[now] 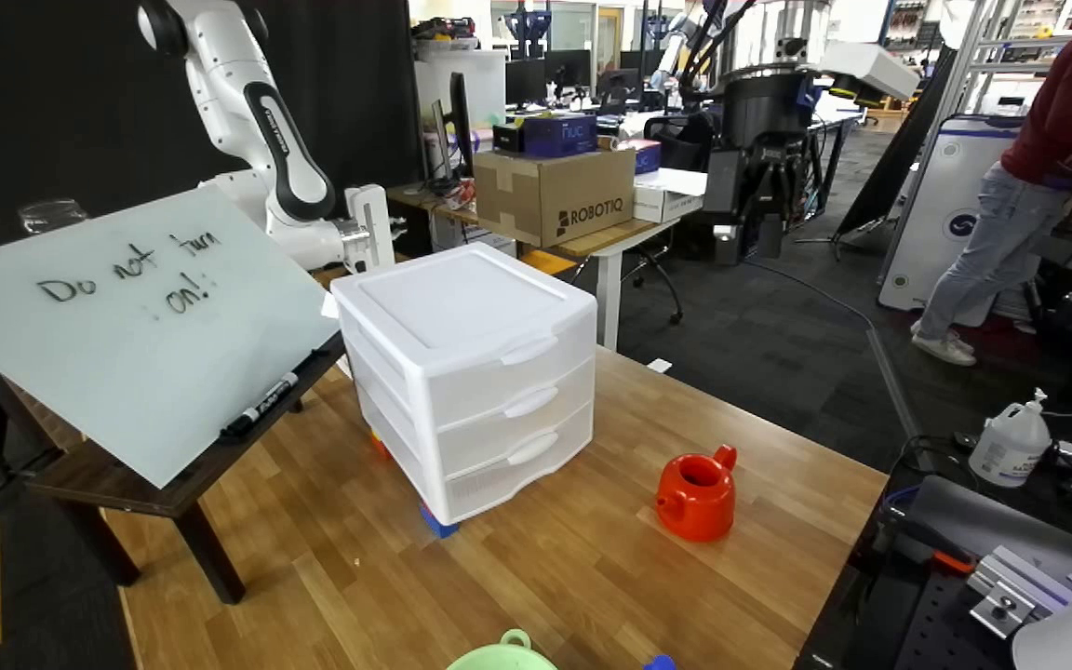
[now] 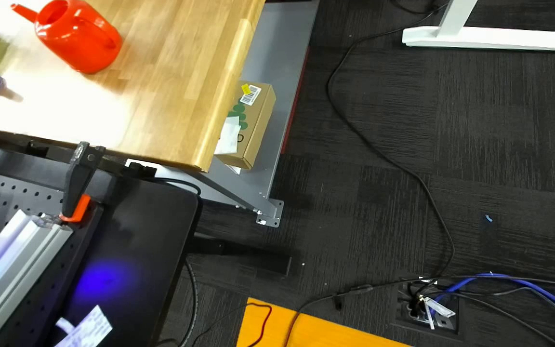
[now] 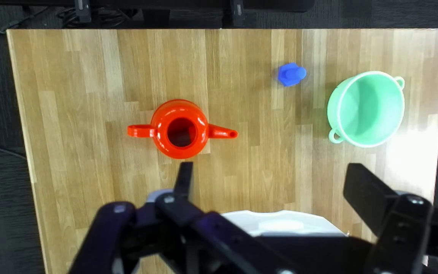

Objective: Put the blue object in the orange tea pot and move the light-green bowl to the right

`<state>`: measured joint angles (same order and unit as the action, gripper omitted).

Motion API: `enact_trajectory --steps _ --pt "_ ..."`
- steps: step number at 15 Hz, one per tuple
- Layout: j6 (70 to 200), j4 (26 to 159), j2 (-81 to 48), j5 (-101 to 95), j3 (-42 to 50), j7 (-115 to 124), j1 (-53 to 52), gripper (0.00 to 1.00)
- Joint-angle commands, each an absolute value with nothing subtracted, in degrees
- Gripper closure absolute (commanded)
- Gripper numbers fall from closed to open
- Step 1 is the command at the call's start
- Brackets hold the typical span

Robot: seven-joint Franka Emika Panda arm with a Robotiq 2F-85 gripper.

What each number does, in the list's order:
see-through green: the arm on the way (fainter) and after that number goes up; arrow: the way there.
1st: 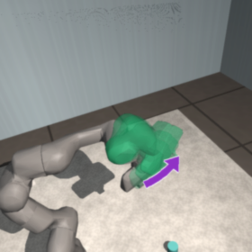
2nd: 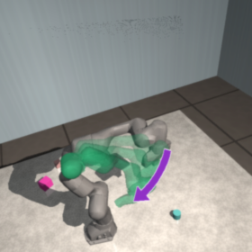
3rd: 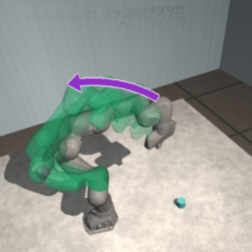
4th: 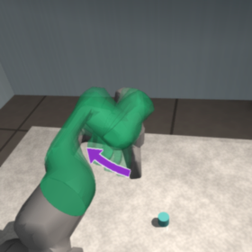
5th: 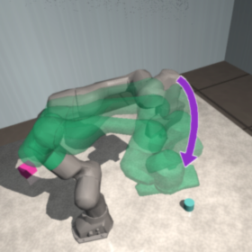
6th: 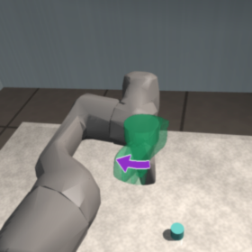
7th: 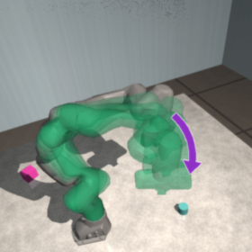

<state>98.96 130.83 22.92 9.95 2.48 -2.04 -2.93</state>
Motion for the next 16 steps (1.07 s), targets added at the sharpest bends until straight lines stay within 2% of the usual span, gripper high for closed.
enact_trajectory --steps 1,16 --pt "98.79 130.72 22.87 10.18 1.78 -2.29 -2.10 0.00" --pt "97.61 129.75 22.22 9.96 1.84 -2.99 -2.27 0.00"
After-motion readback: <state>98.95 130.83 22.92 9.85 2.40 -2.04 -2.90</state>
